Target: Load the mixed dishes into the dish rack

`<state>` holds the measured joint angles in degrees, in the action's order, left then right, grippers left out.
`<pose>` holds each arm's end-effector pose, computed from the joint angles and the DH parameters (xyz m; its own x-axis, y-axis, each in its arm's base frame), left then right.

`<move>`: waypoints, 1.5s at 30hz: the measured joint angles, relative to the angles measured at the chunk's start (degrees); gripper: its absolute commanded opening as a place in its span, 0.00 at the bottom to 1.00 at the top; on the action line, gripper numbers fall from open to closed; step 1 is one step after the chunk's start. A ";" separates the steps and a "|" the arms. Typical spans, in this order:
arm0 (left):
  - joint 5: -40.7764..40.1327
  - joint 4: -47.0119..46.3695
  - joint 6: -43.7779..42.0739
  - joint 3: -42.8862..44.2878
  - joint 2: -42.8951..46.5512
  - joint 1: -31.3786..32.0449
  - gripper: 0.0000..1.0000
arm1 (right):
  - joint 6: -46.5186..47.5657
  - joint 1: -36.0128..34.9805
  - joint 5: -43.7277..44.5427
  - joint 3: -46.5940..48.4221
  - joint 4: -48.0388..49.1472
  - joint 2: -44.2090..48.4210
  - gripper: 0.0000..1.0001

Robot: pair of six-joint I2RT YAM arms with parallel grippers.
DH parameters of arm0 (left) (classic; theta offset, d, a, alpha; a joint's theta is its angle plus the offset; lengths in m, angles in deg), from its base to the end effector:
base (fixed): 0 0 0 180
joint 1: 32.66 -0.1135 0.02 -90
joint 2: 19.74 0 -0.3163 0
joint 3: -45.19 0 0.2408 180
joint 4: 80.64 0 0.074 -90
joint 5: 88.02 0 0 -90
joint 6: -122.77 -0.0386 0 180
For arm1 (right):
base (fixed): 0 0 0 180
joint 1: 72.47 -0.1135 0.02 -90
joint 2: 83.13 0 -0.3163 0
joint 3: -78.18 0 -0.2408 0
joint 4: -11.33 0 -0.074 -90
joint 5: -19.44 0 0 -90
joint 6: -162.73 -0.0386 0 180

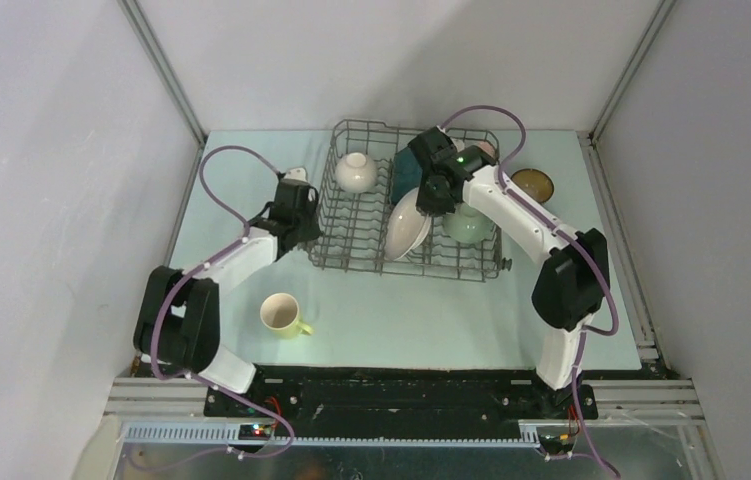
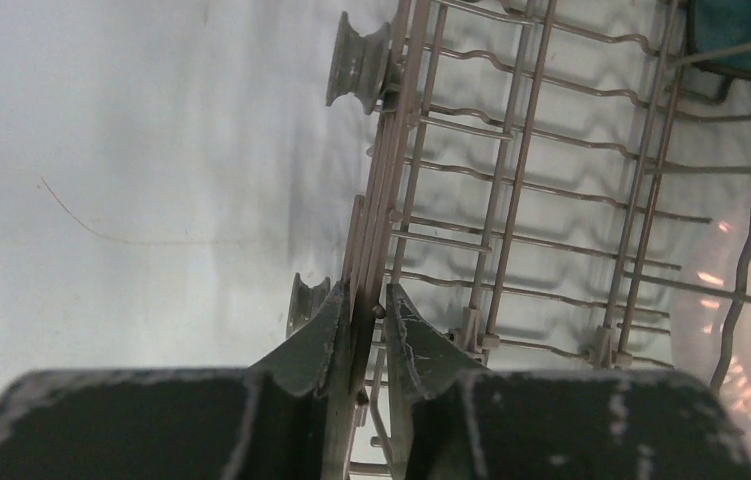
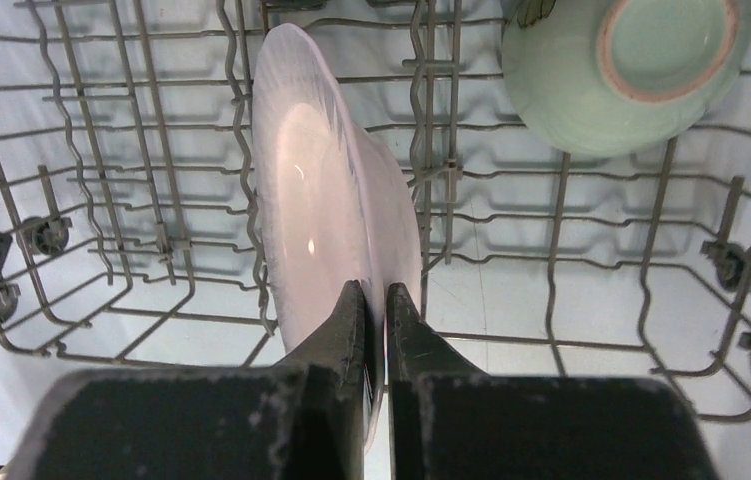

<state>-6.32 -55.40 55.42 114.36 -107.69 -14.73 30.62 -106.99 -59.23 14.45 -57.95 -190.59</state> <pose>0.3036 -0.0924 0.2741 -0.6894 -0.1774 -0.7023 -0.0646 0.9807 -0.1843 0.3405 0.2250 0.3548 -0.8509 0.2127 -0.4803 0.1277 0.9707 0.2037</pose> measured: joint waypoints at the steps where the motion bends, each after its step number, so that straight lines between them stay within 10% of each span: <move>1: -0.66 -0.13 0.31 -0.87 0.81 0.76 0.00 | -0.22 0.07 0.02 0.00 -0.13 -0.24 0.00; 25: -0.15 -1.31 2.80 -5.97 4.66 3.89 0.00 | 4.81 -4.50 5.62 5.84 -1.16 -6.95 0.02; 27: -0.11 -1.40 2.80 -6.03 4.72 3.89 0.00 | 4.81 -4.50 5.66 5.84 -1.14 -6.97 0.12; 31: 0.07 -1.77 2.80 -6.38 5.11 3.89 0.00 | 3.56 -4.15 3.93 5.35 1.11 -6.97 0.84; 42: 1.46 -0.44 3.43 -7.17 7.02 4.79 0.21 | 3.15 -2.86 -2.78 -0.98 7.30 -5.70 0.99; 45: 1.66 0.20 3.72 -7.17 7.41 4.94 0.49 | 3.56 -2.54 -2.84 -1.86 7.34 -3.41 1.00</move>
<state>-4.66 -55.21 59.14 107.19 -100.28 -9.79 34.19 -109.53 -62.07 12.59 -50.60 -194.00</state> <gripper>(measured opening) 0.245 0.993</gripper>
